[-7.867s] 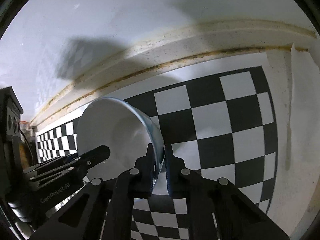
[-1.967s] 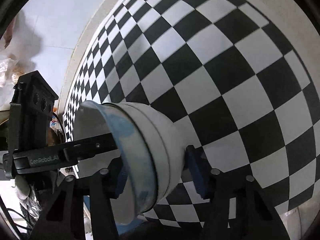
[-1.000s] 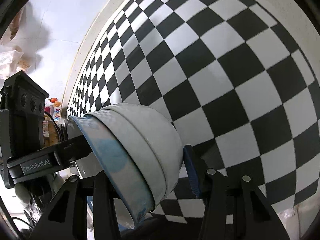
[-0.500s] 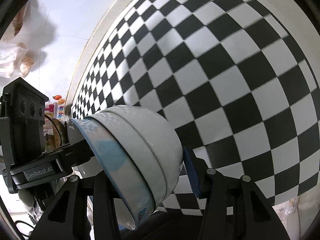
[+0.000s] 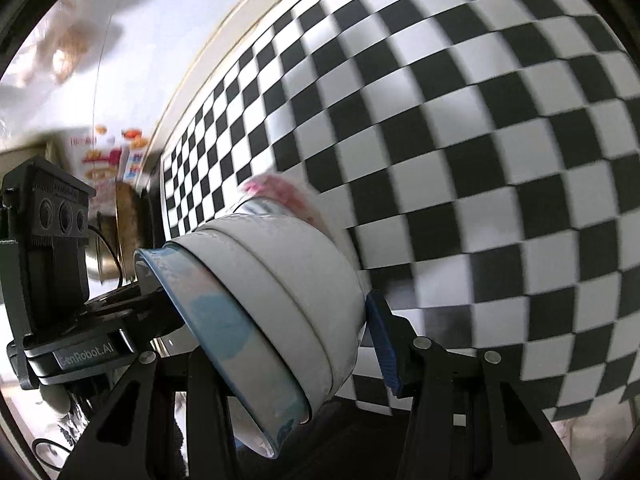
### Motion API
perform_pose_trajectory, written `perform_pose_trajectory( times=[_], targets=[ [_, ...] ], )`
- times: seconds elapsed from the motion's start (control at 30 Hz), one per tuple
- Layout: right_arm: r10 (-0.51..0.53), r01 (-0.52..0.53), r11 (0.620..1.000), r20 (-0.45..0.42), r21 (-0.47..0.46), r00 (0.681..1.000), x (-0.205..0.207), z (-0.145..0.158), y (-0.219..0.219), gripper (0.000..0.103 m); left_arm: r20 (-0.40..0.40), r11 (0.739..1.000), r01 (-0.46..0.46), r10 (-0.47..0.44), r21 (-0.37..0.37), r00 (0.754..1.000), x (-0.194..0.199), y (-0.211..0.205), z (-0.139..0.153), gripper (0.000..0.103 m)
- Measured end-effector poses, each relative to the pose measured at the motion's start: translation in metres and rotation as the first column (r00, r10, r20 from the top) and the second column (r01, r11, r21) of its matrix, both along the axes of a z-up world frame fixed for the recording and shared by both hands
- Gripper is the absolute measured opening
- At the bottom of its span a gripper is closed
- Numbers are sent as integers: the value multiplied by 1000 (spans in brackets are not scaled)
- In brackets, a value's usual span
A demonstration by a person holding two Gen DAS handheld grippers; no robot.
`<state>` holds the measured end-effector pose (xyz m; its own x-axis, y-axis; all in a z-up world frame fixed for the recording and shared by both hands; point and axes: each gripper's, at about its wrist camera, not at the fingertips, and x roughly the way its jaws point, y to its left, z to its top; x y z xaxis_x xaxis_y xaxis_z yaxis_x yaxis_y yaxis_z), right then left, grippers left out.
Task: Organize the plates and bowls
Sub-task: 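Carry the bowl stack with both grippers and lower it onto the plate stack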
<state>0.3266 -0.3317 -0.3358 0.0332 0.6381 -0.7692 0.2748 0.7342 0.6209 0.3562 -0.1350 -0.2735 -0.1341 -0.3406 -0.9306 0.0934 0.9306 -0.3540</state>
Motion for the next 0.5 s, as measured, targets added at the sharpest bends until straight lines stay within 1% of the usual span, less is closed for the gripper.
perform_pose_trajectory(
  times=[0.13, 0.23, 0.33, 0.5],
  targets=[
    [81, -81, 997, -20, 10, 996, 15, -6, 31, 50, -21, 997, -79, 80, 11, 997, 1, 36, -8, 47],
    [137, -137, 991, -35, 11, 990, 27, -13, 55, 49, -36, 992, -128, 129, 14, 991, 0, 55, -14, 47],
    [183, -182, 983, -51, 10, 982, 36, -19, 75, 49, -48, 987, -160, 161, 16, 986, -1, 67, -18, 47],
    [222, -222, 975, -73, -1, 972, 43, -28, 93, 49, -72, 982, -189, 189, 15, 979, -2, 82, -28, 47]
  ],
)
